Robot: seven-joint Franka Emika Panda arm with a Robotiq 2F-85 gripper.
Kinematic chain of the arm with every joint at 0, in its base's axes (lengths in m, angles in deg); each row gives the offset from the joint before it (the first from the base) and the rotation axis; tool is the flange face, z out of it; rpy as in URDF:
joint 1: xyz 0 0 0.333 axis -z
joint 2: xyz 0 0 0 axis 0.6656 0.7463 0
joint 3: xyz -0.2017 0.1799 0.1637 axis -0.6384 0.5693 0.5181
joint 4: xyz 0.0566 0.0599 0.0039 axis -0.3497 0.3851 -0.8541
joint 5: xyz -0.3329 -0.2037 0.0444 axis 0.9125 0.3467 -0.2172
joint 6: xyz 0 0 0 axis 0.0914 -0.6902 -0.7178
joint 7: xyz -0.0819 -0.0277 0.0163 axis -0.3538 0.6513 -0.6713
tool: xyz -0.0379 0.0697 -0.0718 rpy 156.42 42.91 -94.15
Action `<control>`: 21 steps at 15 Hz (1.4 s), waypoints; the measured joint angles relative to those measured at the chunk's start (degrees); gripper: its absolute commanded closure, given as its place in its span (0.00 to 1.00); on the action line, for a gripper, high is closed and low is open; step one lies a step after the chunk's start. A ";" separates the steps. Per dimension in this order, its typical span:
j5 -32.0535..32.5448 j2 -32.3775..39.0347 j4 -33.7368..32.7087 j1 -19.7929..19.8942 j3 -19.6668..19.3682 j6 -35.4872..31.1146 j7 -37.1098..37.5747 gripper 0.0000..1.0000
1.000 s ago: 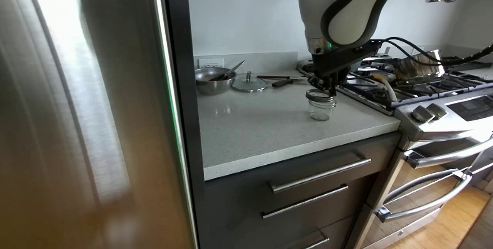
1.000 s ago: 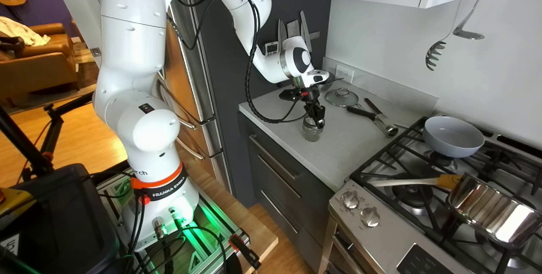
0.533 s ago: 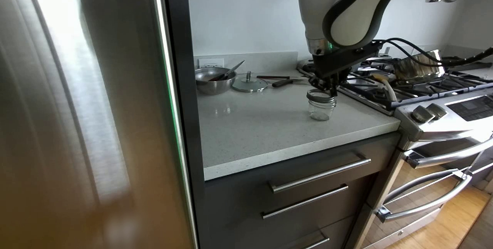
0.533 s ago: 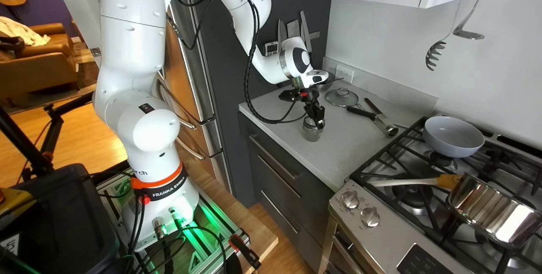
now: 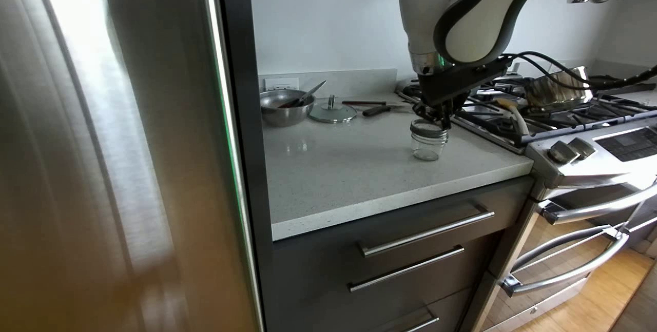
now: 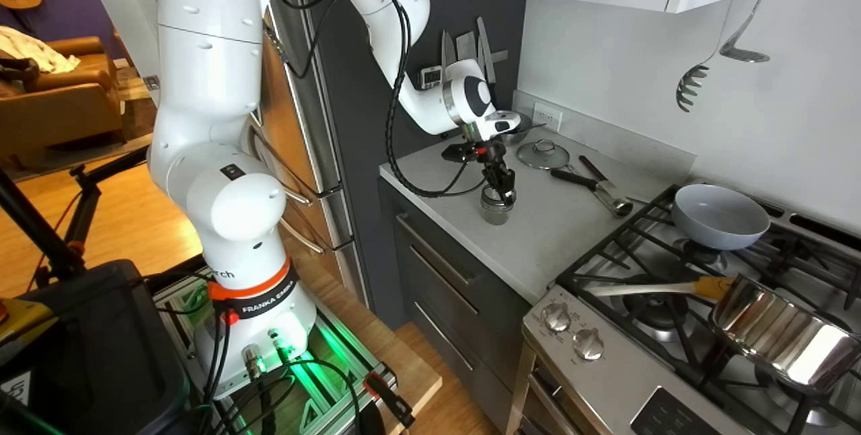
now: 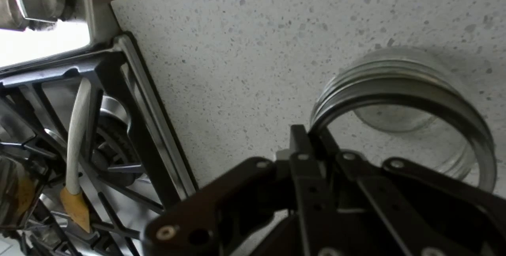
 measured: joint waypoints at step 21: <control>5.74 -1.99 3.11 0.01 0.17 -1.23 7.35 0.98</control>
